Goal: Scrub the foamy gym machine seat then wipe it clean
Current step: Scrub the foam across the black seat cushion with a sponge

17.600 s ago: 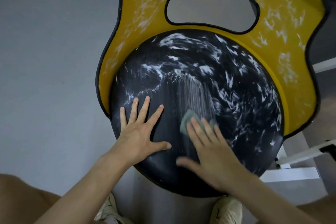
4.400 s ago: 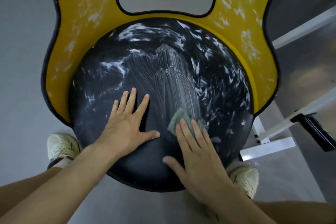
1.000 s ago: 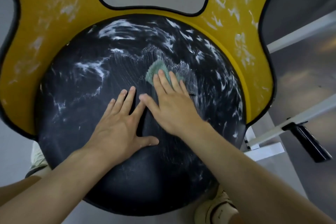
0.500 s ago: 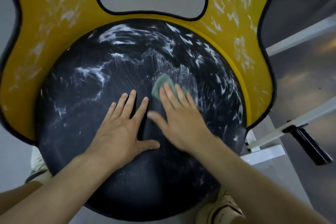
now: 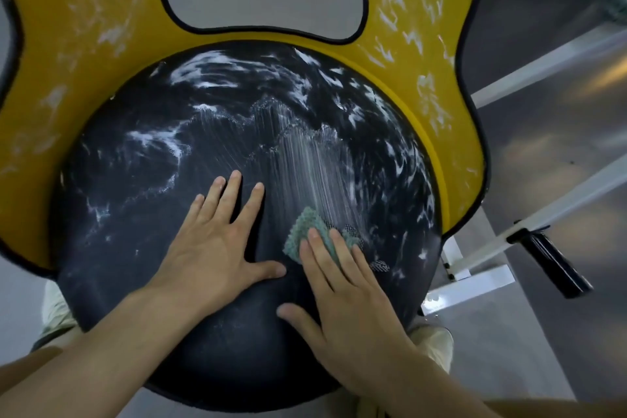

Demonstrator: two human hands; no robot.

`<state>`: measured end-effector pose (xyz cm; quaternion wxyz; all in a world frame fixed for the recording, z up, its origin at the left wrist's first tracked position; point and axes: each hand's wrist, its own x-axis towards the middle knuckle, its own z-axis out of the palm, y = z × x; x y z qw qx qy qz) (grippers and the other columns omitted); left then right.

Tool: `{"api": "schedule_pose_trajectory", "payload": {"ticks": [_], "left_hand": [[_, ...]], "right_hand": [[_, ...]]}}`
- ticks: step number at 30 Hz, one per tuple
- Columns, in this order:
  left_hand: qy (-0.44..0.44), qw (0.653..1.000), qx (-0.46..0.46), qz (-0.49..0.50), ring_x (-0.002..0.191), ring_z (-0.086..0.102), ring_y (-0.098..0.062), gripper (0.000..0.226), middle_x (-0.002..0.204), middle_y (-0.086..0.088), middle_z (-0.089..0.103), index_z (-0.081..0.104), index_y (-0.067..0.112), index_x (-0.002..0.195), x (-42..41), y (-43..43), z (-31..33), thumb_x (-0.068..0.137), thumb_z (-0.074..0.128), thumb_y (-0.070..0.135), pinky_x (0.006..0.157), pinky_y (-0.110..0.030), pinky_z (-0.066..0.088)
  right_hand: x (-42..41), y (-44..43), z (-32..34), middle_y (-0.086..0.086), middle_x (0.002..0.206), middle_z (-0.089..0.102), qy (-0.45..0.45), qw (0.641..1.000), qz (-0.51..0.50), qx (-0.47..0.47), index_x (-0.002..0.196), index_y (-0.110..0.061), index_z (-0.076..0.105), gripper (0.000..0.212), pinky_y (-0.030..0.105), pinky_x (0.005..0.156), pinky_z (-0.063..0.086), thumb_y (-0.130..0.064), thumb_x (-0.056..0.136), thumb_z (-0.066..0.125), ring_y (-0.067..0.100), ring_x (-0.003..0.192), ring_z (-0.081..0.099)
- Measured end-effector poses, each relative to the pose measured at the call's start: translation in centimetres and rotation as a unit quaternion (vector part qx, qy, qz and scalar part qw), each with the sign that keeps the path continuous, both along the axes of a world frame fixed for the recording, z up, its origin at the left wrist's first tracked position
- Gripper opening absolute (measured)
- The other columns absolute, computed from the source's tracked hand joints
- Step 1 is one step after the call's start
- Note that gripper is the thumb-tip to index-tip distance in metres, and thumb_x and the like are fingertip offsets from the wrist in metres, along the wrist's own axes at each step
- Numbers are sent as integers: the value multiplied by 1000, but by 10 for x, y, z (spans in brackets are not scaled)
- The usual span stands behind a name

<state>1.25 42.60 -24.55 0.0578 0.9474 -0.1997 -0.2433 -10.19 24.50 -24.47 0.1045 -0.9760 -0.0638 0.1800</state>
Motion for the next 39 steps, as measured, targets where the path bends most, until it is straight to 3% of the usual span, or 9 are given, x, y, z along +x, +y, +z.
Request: {"api": "schedule_pose_trajectory", "payload": {"ticks": [1,6,12,18,21,26,31,34,39], "left_hand": [[-2,1000,-3,0,144,-39,-19,120,155,-3,-45,-32,33,152,-1,0,-1,75,41,89,124,-40,-13],[-8,1000,-16,3,145,-38,-17,119,158,-2,-42,-29,33,153,-3,3,0,74,40,89,125,-40,-11],[-7,1000,-11,14,147,-35,-17,121,160,-2,-39,-26,31,155,4,4,2,74,44,89,126,-40,-9],[-11,999,-19,34,148,-34,-18,118,159,-2,-39,-26,29,155,9,10,1,78,43,87,126,-39,-9],[-13,999,-11,31,146,-37,-18,116,157,-2,-42,-28,29,154,5,13,0,81,42,85,125,-39,-10],[-13,999,-19,32,146,-37,-18,114,158,-3,-41,-26,27,155,0,18,3,83,43,83,125,-39,-11],[-3,1000,-1,27,147,-36,-19,115,159,-3,-40,-26,26,155,1,16,5,83,43,83,125,-40,-11],[3,1000,-3,26,147,-35,-19,117,159,-4,-39,-26,27,155,4,15,5,82,47,83,126,-41,-9],[-2,999,-28,30,146,-37,-18,117,158,-3,-40,-24,28,156,2,19,3,82,48,83,125,-40,-10]], "right_hand": [[0,0,-1,0,170,7,-3,1000,-5,-2,163,-14,14,84,43,124,5,-72,102,13,21,157,-4],[90,-1,-7,-4,167,-20,-17,1000,-6,-12,161,-20,-12,83,44,126,-10,-71,98,5,17,153,-25],[184,7,-18,-1,170,-11,-37,998,-56,-2,163,-17,-2,83,42,125,-11,-69,100,9,20,155,-16],[58,4,0,-4,170,-12,-14,1000,11,14,163,-18,-4,85,41,127,-6,-73,97,-2,15,154,-22],[21,2,-5,-2,170,0,-5,1000,21,-13,162,-16,7,84,42,124,3,-72,100,2,18,156,-10],[129,17,-10,-6,167,-19,-24,1000,13,-1,161,-21,-10,84,42,126,-10,-73,97,5,16,154,-22],[227,42,-16,1,171,-8,-25,999,-39,8,163,-16,1,83,44,126,-8,-70,100,9,22,156,-13],[211,41,-10,0,171,-6,-33,998,-40,27,163,-16,3,82,43,126,-7,-69,101,9,21,156,-12],[73,15,-3,-6,169,-13,-13,1000,12,23,162,-20,-4,84,40,127,-5,-73,96,-5,13,153,-23]]}}
